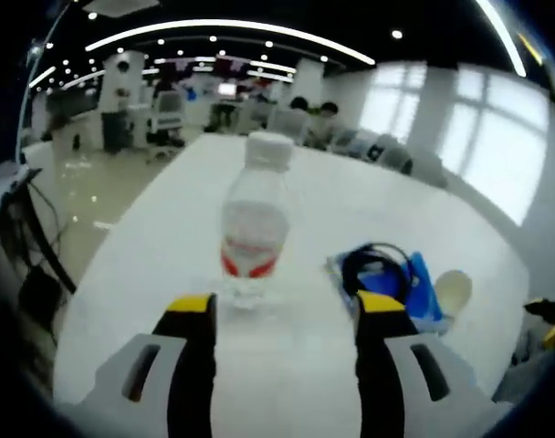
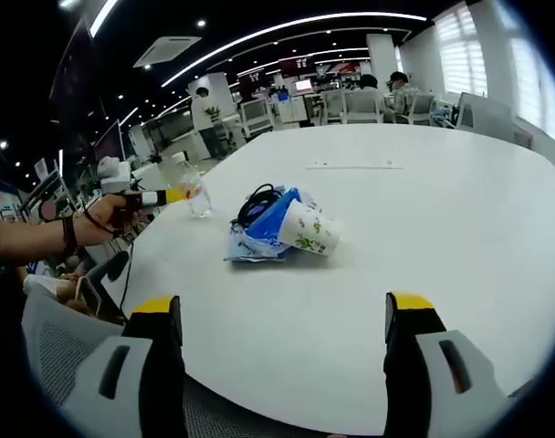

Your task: Arrange the tabletop items into an orderly group along one side of the table until the central work area is clear of visible clutter.

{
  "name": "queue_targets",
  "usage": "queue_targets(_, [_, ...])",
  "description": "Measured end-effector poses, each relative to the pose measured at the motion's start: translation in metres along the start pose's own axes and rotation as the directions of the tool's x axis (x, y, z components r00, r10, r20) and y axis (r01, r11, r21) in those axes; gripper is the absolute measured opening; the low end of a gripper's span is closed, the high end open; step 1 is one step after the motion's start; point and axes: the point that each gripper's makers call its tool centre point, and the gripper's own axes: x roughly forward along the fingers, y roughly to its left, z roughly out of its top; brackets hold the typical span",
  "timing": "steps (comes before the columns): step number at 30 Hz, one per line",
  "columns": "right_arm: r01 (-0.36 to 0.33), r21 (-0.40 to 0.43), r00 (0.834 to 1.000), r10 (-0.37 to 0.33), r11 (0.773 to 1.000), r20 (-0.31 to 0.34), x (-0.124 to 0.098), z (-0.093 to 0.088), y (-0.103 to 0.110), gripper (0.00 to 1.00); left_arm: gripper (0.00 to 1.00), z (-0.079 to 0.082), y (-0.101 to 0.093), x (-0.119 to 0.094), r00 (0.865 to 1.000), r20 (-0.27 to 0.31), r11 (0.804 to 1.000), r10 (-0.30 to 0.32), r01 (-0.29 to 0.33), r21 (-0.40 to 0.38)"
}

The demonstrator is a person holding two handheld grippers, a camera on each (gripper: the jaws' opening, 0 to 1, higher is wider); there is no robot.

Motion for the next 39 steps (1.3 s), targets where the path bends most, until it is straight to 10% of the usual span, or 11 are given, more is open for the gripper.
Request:
queue_targets(10, [-0.015, -0.004, 1.0, 0.015, 1.0, 0.009, 0.0, 0.002, 0.005, 0.93, 0.53, -0.012, -0.1, -0.004, 0.98, -0.032, 0.979, -0.199, 0.2, 0.035])
queue_targets(24, [-0.03, -0.006, 0.999, 0.03, 1.0, 0.026, -0.002, 0.006, 0.009, 0.92, 0.49, -0.054, -0.233, 0.036, 0.884, -0.193, 0.886, -0.426, 0.45, 0.107])
queue_targets(39, [-0.053, -0.014, 0.998, 0.054, 0.998, 0.027, -0.002, 0.006, 0.013, 0.92, 0.38, -0.086, -0.26, 0.081, 0.854, -0.293, 0.885, -0.43, 0.463, 0.051])
